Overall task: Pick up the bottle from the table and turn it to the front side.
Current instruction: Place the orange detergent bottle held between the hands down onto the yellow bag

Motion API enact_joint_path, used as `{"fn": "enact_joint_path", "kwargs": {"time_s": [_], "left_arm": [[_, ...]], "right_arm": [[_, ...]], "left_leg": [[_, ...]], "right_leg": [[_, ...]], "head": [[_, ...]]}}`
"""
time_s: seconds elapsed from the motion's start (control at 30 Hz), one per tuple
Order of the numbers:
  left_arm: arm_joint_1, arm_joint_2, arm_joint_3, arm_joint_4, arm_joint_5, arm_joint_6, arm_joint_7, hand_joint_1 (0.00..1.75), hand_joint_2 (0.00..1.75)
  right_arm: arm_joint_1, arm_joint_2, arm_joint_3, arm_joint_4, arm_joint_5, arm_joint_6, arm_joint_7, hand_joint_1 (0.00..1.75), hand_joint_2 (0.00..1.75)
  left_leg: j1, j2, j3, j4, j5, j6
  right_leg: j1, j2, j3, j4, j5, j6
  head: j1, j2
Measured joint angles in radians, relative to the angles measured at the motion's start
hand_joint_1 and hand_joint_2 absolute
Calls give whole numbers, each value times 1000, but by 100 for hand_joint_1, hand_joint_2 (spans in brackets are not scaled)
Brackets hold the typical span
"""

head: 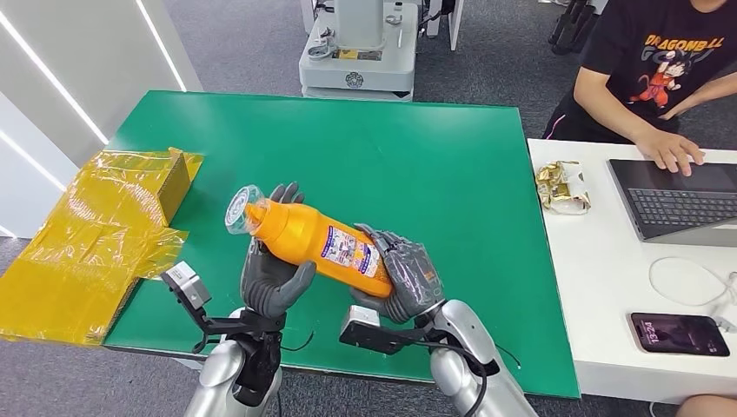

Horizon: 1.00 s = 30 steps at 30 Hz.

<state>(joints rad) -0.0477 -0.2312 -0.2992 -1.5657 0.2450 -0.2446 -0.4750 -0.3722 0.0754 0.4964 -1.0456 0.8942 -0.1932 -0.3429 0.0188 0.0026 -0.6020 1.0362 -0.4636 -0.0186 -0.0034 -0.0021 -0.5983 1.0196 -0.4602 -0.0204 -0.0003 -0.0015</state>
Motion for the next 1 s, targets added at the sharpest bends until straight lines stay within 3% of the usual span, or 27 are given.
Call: {"fn": "enact_joint_path", "kwargs": {"time_s": [0.43,1.0], "left_arm": [[11,-9,19,0,-74,66,-12,0,175],[11,-10,26,0,-102,87,-28,0,175]], "right_arm": [[-3,8,13,26,11,77,60,175,175],[22,7,13,27,25,116,65,175,175]], "left_leg": [[0,0,0,0,0,0],[0,0,0,0,0,0]], "right_leg": [[0,0,0,0,0,0],[0,0,0,0,0,0]], "head": [[0,0],[0,0]]}}
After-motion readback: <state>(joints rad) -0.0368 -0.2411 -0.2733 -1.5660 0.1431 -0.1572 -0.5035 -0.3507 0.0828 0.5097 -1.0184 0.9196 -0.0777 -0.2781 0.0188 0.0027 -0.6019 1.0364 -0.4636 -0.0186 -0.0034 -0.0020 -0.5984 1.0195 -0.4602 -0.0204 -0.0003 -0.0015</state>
